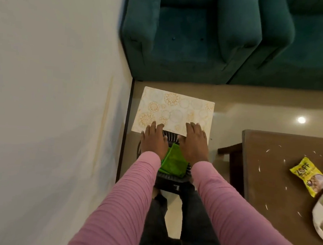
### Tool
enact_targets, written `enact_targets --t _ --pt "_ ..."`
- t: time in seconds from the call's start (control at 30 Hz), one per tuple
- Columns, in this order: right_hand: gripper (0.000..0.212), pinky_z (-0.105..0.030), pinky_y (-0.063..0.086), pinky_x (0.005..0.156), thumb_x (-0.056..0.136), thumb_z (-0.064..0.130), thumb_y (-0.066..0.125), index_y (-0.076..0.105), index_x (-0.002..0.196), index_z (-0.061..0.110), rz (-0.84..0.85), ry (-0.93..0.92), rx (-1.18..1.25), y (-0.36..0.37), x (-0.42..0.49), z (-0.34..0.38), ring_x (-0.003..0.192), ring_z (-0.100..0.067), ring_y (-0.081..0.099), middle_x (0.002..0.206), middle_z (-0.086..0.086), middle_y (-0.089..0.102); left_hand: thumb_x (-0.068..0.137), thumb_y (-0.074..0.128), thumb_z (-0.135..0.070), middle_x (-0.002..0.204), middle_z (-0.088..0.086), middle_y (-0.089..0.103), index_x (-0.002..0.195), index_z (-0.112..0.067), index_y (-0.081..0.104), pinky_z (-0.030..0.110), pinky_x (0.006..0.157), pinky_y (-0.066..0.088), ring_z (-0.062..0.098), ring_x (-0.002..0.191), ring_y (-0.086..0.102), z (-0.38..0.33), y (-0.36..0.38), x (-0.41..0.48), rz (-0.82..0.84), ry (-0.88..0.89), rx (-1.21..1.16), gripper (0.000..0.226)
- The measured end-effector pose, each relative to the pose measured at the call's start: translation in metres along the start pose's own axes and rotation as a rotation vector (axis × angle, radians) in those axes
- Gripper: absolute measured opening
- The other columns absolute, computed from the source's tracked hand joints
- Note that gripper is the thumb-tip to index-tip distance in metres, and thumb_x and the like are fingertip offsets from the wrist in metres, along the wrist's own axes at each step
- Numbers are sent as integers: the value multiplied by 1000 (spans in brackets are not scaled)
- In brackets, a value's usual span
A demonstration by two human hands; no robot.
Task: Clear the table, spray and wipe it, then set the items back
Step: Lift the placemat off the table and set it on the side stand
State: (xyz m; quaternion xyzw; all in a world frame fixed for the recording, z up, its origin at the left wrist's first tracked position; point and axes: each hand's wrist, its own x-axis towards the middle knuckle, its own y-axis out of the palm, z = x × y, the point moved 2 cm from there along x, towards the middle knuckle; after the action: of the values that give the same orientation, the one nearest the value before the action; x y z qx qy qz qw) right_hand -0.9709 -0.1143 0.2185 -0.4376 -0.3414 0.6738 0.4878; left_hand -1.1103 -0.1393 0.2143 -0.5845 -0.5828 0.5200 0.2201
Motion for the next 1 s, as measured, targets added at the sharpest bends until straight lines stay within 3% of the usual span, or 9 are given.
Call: enact_targets --t 0.27,0.53,1.0 --pt "59 -46 15 119 96 32 49 28 147 11 -20 -68 -37 -44 -55 -35 146 -28 16 154 -10 29 100 43 -28 161 7 15 147 -22 27 49 120 9 31 149 9 -46 -5 -61 -25 12 58 49" --pt "57 -47 15 119 97 36 44 29 146 12 -1 -169 -41 -70 -96 -111 145 -28 17 154 -10 30 100 41 -31 162 7 14 151 -21 23 51 121 8 31 149 8 -107 43 -129 -2 -60 83 55" --pt "57 -46 11 119 97 36 45 28 146 12 -28 -258 -33 -99 -193 -194 147 -27 12 155 -9 26 98 44 -30 161 8 16 149 -21 24 52 119 10 32 149 11 -189 86 -240 -84 1 190 56"
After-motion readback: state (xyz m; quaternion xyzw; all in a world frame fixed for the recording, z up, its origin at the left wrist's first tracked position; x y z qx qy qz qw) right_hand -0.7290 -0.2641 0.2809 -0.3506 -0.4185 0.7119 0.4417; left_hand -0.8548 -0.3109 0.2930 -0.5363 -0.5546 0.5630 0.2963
